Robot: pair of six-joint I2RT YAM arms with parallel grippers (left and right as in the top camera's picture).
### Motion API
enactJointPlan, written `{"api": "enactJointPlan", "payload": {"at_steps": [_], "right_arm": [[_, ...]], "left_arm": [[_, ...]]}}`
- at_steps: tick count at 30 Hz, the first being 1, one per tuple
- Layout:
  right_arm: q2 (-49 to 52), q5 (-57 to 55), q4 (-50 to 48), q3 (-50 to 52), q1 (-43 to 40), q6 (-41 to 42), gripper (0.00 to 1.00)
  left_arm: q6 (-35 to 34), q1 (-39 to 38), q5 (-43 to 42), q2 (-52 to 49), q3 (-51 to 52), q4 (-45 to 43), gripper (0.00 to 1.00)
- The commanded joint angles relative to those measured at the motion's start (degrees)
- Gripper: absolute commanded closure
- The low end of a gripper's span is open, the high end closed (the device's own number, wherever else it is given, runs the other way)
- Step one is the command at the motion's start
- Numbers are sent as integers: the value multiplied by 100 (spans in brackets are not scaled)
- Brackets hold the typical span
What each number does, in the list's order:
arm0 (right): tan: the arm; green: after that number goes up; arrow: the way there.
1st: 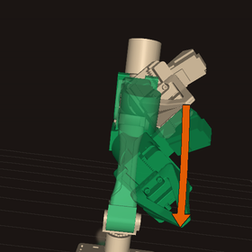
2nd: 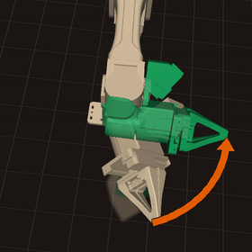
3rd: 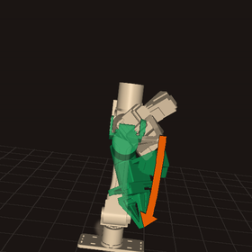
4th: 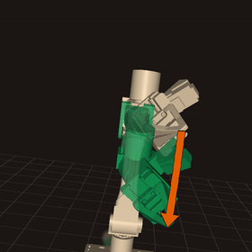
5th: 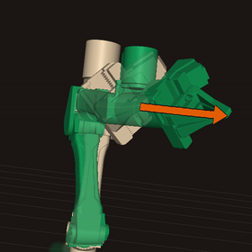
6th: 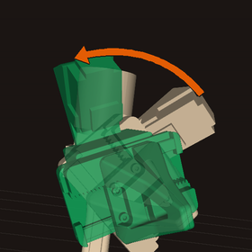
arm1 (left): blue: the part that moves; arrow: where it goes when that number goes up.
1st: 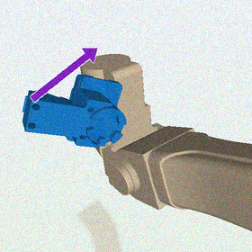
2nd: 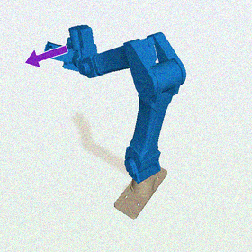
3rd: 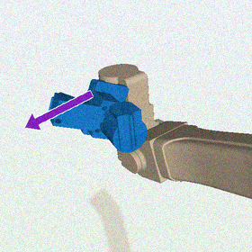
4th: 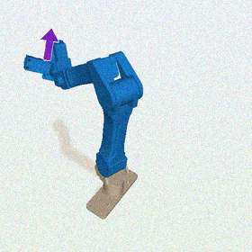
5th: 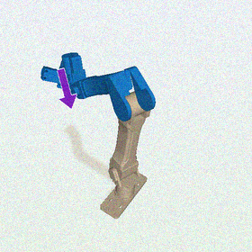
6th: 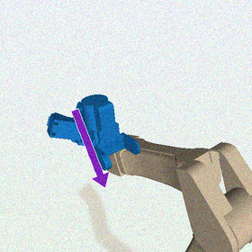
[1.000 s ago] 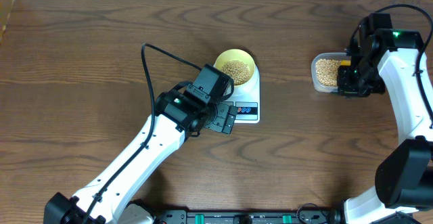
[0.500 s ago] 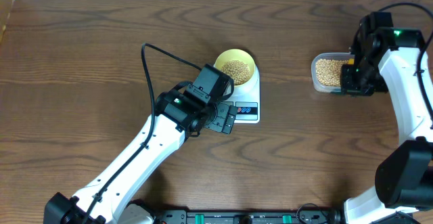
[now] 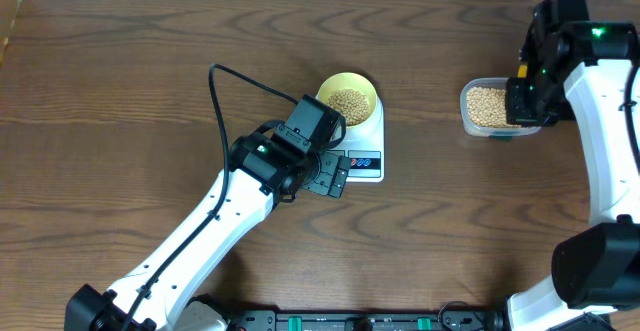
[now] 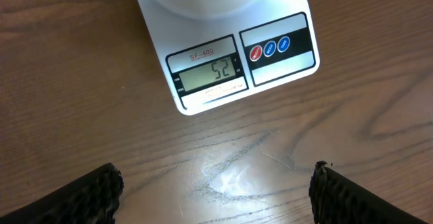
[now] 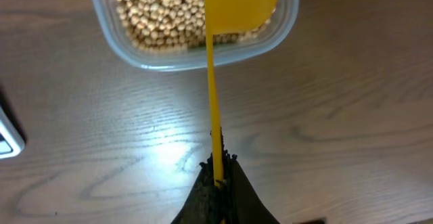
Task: Scoop item into bowl and weigh 50g on scale
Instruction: 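Carry the scoop left over the yellow bowl on the scale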
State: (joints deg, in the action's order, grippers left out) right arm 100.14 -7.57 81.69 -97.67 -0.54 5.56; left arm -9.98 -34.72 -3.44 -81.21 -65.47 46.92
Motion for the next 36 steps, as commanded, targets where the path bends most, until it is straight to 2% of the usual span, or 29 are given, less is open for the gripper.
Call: {"api": "enactJointPlan", "payload": {"at_steps": [1, 12, 22, 32, 36], "right_arm": [[24, 114, 20, -136, 146, 127, 99], [26, 1779, -693, -411, 905, -52, 99], [26, 3233, -826, -422, 1102, -809, 99], [398, 3250, -1263, -422, 1285, -1252, 99], [699, 2940, -1246, -422, 1495, -1567, 99]], "left_arm": [[118, 2, 96, 83, -11, 13, 9], [118, 2, 96, 83, -11, 13, 9], [118, 2, 96, 83, -11, 13, 9], [118, 2, 96, 83, -11, 15, 9], [118, 2, 96, 83, -11, 13, 9]]}}
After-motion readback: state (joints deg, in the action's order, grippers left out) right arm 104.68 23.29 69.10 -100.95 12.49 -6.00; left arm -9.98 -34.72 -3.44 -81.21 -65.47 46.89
